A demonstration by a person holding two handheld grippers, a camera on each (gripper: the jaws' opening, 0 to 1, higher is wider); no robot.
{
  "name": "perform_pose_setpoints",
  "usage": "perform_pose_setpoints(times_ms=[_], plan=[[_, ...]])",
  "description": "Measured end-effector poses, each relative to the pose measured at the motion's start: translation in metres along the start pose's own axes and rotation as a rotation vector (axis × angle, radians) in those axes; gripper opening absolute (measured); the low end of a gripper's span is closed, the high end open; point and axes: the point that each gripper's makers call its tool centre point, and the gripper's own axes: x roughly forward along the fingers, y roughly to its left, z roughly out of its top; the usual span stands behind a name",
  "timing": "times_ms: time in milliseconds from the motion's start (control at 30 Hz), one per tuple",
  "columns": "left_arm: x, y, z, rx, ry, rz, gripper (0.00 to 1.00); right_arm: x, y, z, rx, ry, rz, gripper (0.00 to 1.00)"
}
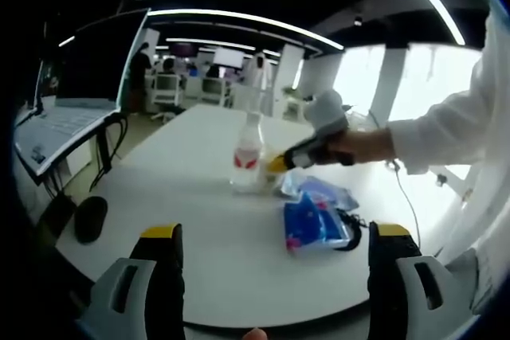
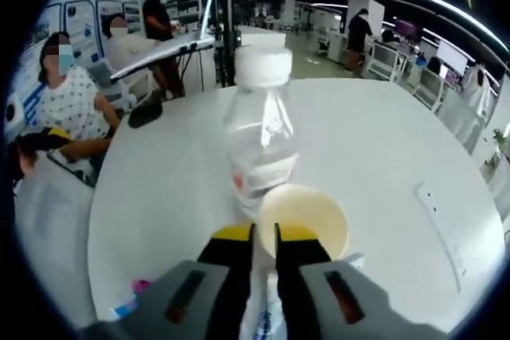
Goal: Arrange the tabletop items into an orderly group along one side of the table until the central work area is clear of visible clutter.
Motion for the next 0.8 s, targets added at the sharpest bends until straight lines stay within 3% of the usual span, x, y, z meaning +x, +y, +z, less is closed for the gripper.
perform_pose_setpoints(times_ms=[233,500,700,800], plan=[[0.000,0.000,0.000,-0.002,0.001,-0.004,0.93,-0.007,-0.003,0.006,0.009,-0.042,-0.003,0.22],[0.000,0.000,0.001,-0.017,-0.004,-0.006,0.95,-0.024,-0.001,0.027,0.003,-0.155,-0.024,0.40],[0.000,0.001,0.001,-0.023,-0.006,-0.007,0.95,-0.033,-0.005,0.030,0.049,-0.183,-0.069,0.74],[0.000,0.002,0.001,-0.025,-0.009,-0.006,0.95,-0.034,-0.004,0.024,0.056,-0.170,-0.065,0.80]])
